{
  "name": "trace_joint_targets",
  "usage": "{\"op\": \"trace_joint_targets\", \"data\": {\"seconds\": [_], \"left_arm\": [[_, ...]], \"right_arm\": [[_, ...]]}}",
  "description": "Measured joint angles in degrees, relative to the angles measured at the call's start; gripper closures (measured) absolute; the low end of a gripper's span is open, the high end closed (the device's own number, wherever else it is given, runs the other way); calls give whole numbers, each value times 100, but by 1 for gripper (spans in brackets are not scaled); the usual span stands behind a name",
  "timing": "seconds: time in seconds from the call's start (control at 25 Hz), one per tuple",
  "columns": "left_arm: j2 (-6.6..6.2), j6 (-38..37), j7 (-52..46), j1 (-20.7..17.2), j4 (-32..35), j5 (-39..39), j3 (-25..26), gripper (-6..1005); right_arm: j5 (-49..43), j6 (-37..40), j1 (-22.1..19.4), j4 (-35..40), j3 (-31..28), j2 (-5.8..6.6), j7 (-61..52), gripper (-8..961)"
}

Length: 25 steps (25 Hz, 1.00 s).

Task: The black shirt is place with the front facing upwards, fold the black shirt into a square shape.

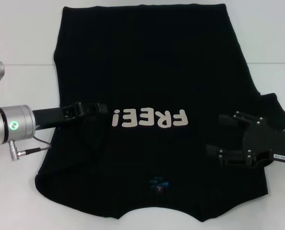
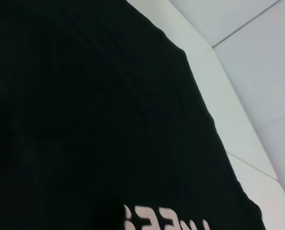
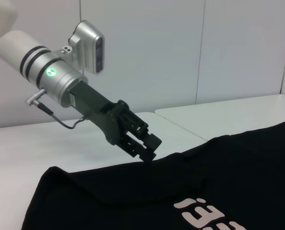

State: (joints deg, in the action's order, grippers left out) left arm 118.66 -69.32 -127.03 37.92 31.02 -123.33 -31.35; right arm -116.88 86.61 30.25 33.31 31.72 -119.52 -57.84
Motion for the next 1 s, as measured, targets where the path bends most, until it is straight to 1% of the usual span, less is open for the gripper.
{"op": "trace_joint_targets", "data": {"seconds": [0.08,0.12,0.24,0.36,0.44,0.52,0.56,0.64,0.72,0.8,0.92,0.96,1.0], "left_arm": [[-21,-130,23,-21,-6,2,0,700],[-38,-230,94,-38,-7,16,13,660],[-103,-684,711,-114,-1,250,115,542],[-197,-1348,1839,-265,18,678,235,416],[-212,-1850,2995,-422,94,809,244,321],[-205,-2151,4013,-570,135,842,243,227],[-178,-2295,4629,-672,151,891,274,192],[-109,-2487,5340,-833,194,1023,348,122],[-75,-2592,5643,-935,262,1076,373,126],[-78,-2585,5617,-968,326,1035,361,130],[-117,-2531,5487,-979,359,941,350,132],[-126,-2536,5484,-989,362,932,349,133],[-131,-2555,5488,-1005,370,922,345,133]], "right_arm": [[1,0,-1,-11,-11,0,0,25],[3,0,-1,-24,-16,0,0,25],[34,-28,-5,-50,-46,0,-111,26],[62,-136,-1,-24,-72,9,-622,26],[66,-204,24,16,-101,53,-1095,26],[67,-236,42,76,-154,96,-1542,26],[67,-241,45,162,-181,119,-1888,26],[60,-257,47,428,-205,165,-2580,26],[-3,-298,45,799,-187,212,-3407,26],[-173,-331,48,1243,-161,283,-4367,26],[-641,-282,109,1876,-155,474,-5816,26],[-889,-214,154,2108,-154,555,-6365,26],[-1074,-163,193,2257,-154,602,-6695,26]]}}
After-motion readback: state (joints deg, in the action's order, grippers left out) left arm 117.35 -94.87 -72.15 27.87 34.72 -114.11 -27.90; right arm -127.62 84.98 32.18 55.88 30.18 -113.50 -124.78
